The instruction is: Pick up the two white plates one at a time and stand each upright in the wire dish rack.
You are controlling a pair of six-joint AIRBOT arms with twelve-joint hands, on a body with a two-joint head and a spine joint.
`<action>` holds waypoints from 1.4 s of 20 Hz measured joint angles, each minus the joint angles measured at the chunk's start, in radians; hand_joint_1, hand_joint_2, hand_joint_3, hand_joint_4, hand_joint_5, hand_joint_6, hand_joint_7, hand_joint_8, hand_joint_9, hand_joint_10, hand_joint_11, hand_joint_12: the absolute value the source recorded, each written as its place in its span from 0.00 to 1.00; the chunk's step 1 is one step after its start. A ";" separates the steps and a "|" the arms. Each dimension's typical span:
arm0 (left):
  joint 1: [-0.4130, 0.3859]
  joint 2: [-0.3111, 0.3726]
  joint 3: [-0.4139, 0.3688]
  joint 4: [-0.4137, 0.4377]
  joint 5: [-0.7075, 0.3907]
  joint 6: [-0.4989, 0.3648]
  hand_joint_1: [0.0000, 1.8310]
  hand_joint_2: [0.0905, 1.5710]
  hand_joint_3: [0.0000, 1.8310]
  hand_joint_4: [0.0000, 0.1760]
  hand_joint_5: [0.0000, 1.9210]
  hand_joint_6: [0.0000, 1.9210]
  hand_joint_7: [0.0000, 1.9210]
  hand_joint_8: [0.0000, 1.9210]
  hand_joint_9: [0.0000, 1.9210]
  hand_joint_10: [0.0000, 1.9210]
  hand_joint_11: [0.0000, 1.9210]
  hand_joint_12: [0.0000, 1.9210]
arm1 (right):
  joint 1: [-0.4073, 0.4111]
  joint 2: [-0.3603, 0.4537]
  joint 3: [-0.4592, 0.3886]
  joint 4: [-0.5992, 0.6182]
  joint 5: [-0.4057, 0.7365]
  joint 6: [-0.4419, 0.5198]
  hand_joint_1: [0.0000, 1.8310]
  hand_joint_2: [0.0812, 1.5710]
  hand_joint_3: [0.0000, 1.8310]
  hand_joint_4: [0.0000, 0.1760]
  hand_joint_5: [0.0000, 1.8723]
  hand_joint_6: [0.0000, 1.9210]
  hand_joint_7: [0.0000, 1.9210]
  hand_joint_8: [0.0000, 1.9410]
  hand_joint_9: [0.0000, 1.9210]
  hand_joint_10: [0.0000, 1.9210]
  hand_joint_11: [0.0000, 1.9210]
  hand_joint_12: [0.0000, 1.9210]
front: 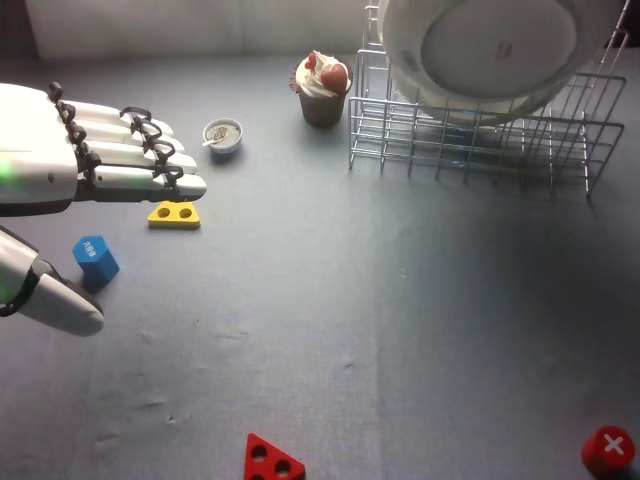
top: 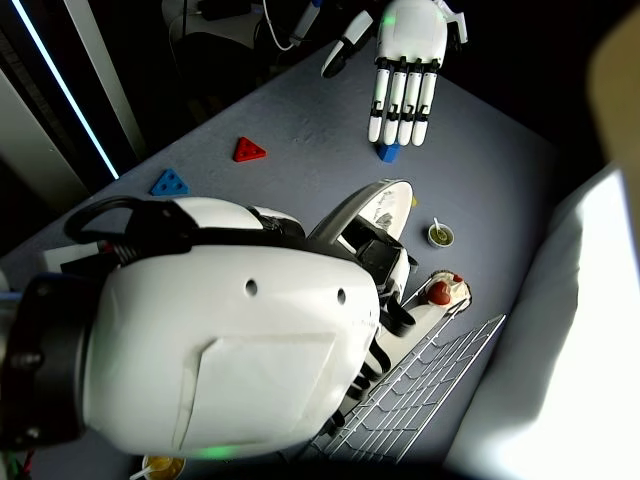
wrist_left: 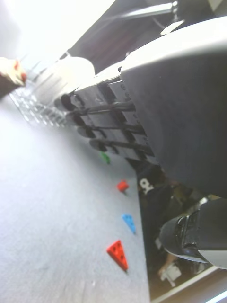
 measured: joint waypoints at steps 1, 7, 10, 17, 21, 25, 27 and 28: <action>0.000 0.000 0.000 -0.002 0.001 0.000 0.00 0.59 0.00 0.00 0.02 0.00 0.03 0.00 0.03 0.00 0.05 0.01 | -0.006 -0.001 0.004 0.004 -0.002 0.002 0.82 0.67 0.00 0.00 0.48 0.54 0.52 0.38 0.57 0.40 0.51 0.72; 0.000 0.001 -0.013 0.002 -0.003 0.000 0.01 0.59 0.00 0.00 0.02 0.00 0.04 0.00 0.04 0.00 0.05 0.01 | -0.027 -0.019 0.032 0.002 0.000 0.007 0.82 0.66 0.00 0.00 0.49 0.50 0.56 0.32 0.59 0.37 0.51 0.72; 0.000 0.001 -0.013 0.003 0.000 0.000 0.00 0.59 0.00 0.00 0.02 0.00 0.04 0.00 0.04 0.00 0.05 0.01 | -0.049 -0.031 0.056 0.004 -0.007 0.024 0.82 0.64 0.00 0.00 0.53 0.45 0.61 0.22 0.61 0.35 0.50 0.72; 0.000 0.001 -0.021 0.004 -0.003 0.000 0.01 0.59 0.00 0.00 0.02 0.00 0.03 0.01 0.03 0.00 0.05 0.00 | -0.075 -0.040 0.076 0.014 -0.018 0.028 0.82 0.66 0.00 0.00 0.49 0.47 0.54 0.37 0.59 0.38 0.50 0.74; 0.000 0.001 -0.021 0.005 -0.005 0.000 0.00 0.59 0.00 0.00 0.02 0.00 0.04 0.00 0.04 0.00 0.05 0.01 | -0.117 -0.052 0.082 0.039 -0.021 0.027 0.82 0.65 0.00 0.00 0.49 0.50 0.56 0.35 0.64 0.29 0.53 0.68; 0.000 0.002 -0.029 0.004 -0.022 0.000 0.01 0.59 0.00 0.00 0.02 0.00 0.04 0.00 0.04 0.00 0.07 0.01 | -0.126 -0.057 0.088 0.057 -0.019 0.028 0.81 0.68 0.00 0.00 0.45 0.57 0.50 0.42 0.54 0.45 0.49 0.74; 0.000 0.003 -0.038 0.003 -0.023 0.000 0.01 0.59 0.00 0.00 0.03 0.00 0.04 0.00 0.04 0.00 0.07 0.01 | -0.131 -0.069 0.093 0.061 -0.016 0.028 0.81 0.68 0.00 0.00 0.45 0.57 0.50 0.41 0.55 0.43 0.49 0.74; 0.000 0.003 -0.040 0.004 -0.023 0.000 0.01 0.59 0.00 0.00 0.03 0.00 0.04 0.00 0.04 0.00 0.07 0.01 | -0.131 -0.071 0.096 0.064 -0.015 0.028 0.81 0.68 0.00 0.00 0.45 0.57 0.50 0.41 0.55 0.43 0.49 0.74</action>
